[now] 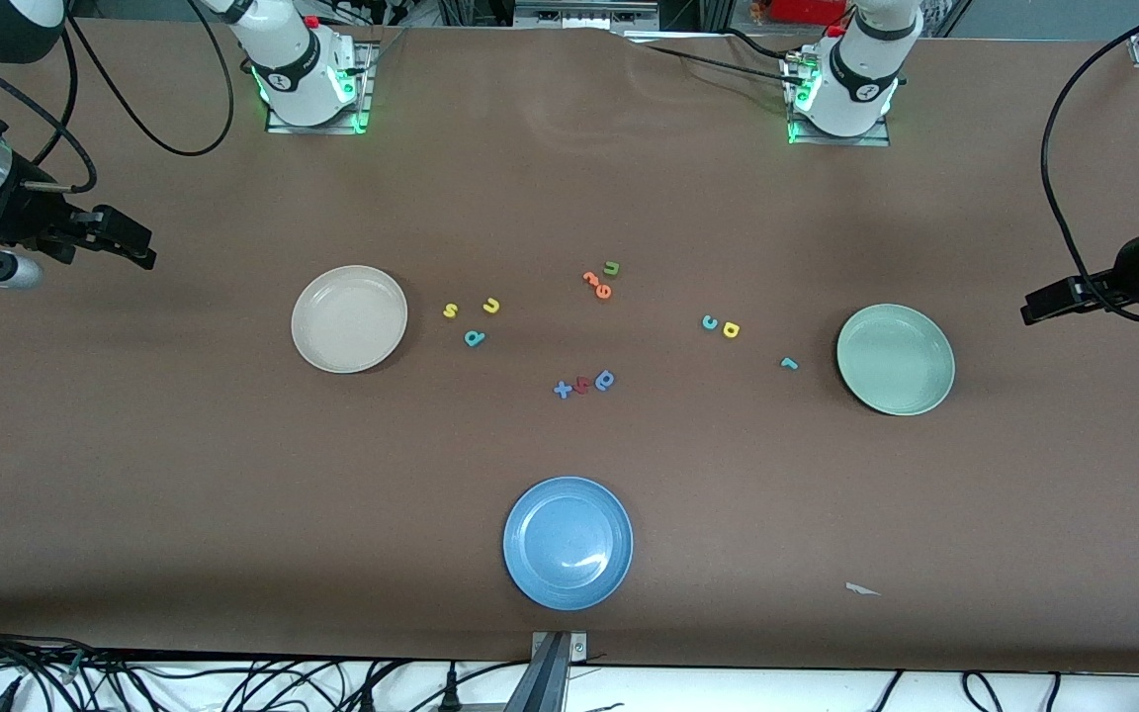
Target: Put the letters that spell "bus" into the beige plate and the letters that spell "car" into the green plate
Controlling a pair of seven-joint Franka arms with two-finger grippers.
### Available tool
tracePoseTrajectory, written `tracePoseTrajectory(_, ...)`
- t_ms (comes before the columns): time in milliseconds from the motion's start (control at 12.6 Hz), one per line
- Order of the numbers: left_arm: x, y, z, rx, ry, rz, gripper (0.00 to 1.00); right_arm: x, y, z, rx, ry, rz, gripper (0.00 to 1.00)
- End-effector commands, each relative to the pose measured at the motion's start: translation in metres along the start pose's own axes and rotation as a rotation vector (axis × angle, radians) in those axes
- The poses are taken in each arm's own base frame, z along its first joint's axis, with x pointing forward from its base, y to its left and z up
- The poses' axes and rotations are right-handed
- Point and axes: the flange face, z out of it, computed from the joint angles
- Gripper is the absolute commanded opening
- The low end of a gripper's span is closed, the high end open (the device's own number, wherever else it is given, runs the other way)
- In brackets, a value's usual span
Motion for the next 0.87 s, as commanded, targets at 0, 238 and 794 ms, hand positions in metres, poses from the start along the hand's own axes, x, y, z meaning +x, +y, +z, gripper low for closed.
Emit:
tracePoseTrajectory(0,-0.0036,0.0003,-0.0092,0.016,0.007,-0.003,1.00,-0.0027,0.0035,-0.0070,-0.009,0.001,-0.005,1.00)
tracePoseTrajectory(238,-0.0036,0.0003,-0.0092,0.016,0.007,-0.004,1.00,-0.0023,0.0034,-0.0062,-0.009,0.000,-0.003,1.00)
tracePoseTrajectory(794,-0.0056,0.0053,-0.0097,-0.055,-0.012,-0.045,1.00,-0.0019,0.0067,-0.0044,-0.008,-0.005,0.003,1.00)
